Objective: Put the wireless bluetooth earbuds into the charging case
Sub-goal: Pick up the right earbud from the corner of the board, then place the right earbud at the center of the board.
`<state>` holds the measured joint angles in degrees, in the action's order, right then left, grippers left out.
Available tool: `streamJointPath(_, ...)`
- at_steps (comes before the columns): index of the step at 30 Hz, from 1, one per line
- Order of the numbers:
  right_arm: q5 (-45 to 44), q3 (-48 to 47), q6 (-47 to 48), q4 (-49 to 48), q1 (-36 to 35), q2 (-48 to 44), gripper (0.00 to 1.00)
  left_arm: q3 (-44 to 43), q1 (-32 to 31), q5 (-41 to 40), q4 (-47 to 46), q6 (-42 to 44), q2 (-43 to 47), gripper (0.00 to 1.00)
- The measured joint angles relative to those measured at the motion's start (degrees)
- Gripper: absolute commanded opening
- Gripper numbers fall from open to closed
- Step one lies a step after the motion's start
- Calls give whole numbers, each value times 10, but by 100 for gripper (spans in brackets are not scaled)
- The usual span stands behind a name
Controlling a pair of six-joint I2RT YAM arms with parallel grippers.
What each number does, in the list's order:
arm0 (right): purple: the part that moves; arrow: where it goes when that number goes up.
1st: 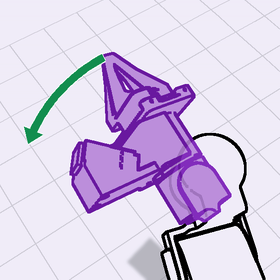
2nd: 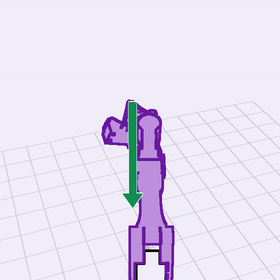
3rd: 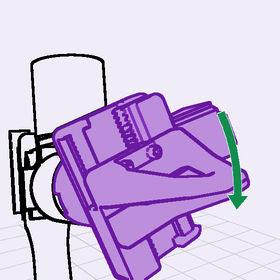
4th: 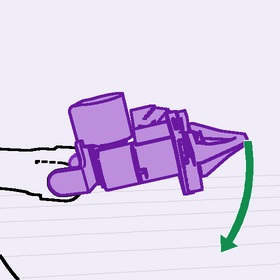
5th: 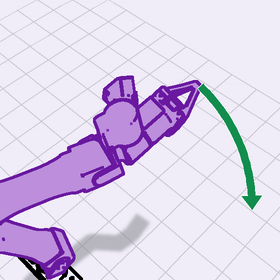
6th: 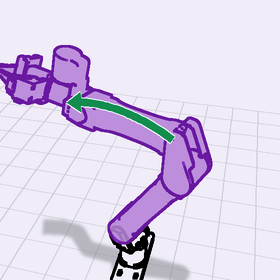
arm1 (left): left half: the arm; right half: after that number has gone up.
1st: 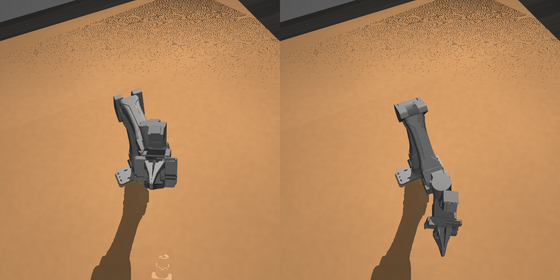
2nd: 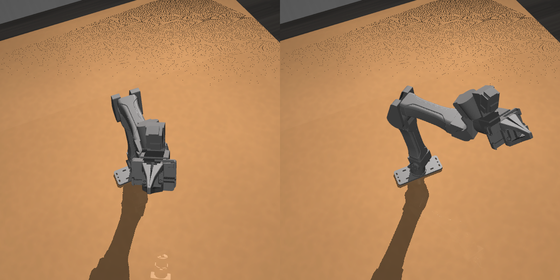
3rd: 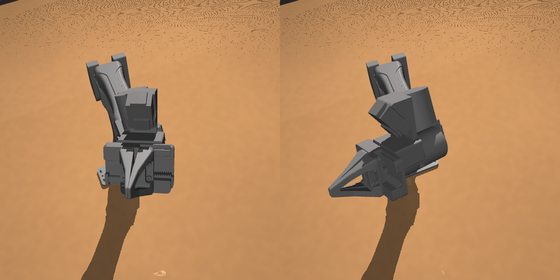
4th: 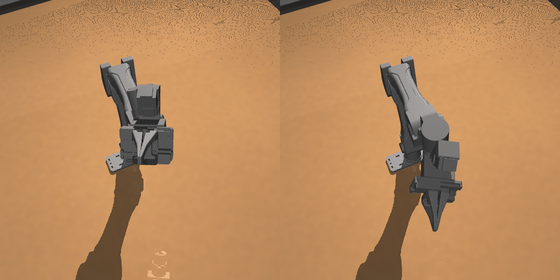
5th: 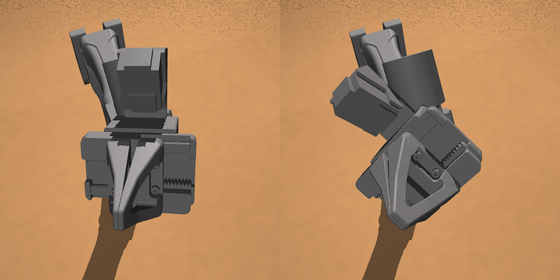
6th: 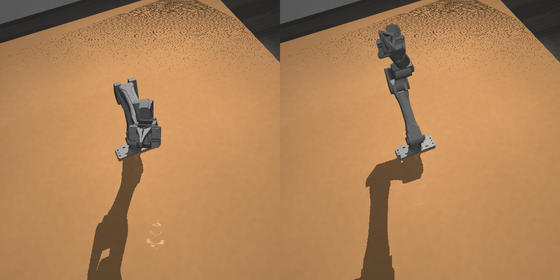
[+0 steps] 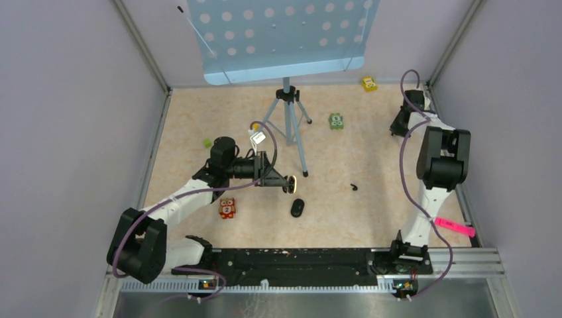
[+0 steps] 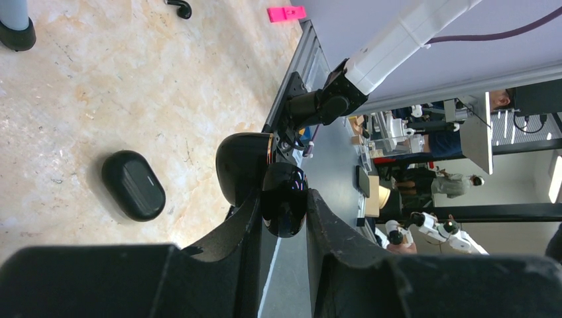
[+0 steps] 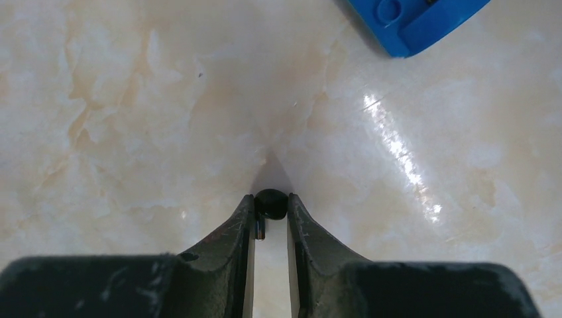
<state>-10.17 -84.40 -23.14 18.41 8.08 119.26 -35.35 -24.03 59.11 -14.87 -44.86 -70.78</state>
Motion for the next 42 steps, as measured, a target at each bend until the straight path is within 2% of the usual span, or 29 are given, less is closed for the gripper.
streamJointPath(8, 100, 115, 17, -20, -14, -90, 11, 0, 0, -6, 10, 14, 0, 0)
streamJointPath(13, 139, 198, 26, -25, -66, -181, 11, -13, 0, -14, 46, 36, 0, 0)
streamJointPath(22, 166, 384, 20, -26, -169, -398, 12, -14, 0, -22, 59, 43, 18, 0)
streamJointPath(28, 144, 484, 9, -26, -177, -502, 13, 11, 0, -26, 54, 27, 36, 0)
streamJointPath(35, 92, 519, 10, -24, -177, -521, 16, 22, 0, -40, 56, 19, 61, 0)
streamJointPath(40, 79, 517, 4, -24, -177, -495, 29, 23, 0, -47, 55, 13, 66, 0)
streamJointPath(42, 80, 517, -1, -19, -177, -477, 41, 24, 0, -48, 55, 13, 66, 0)
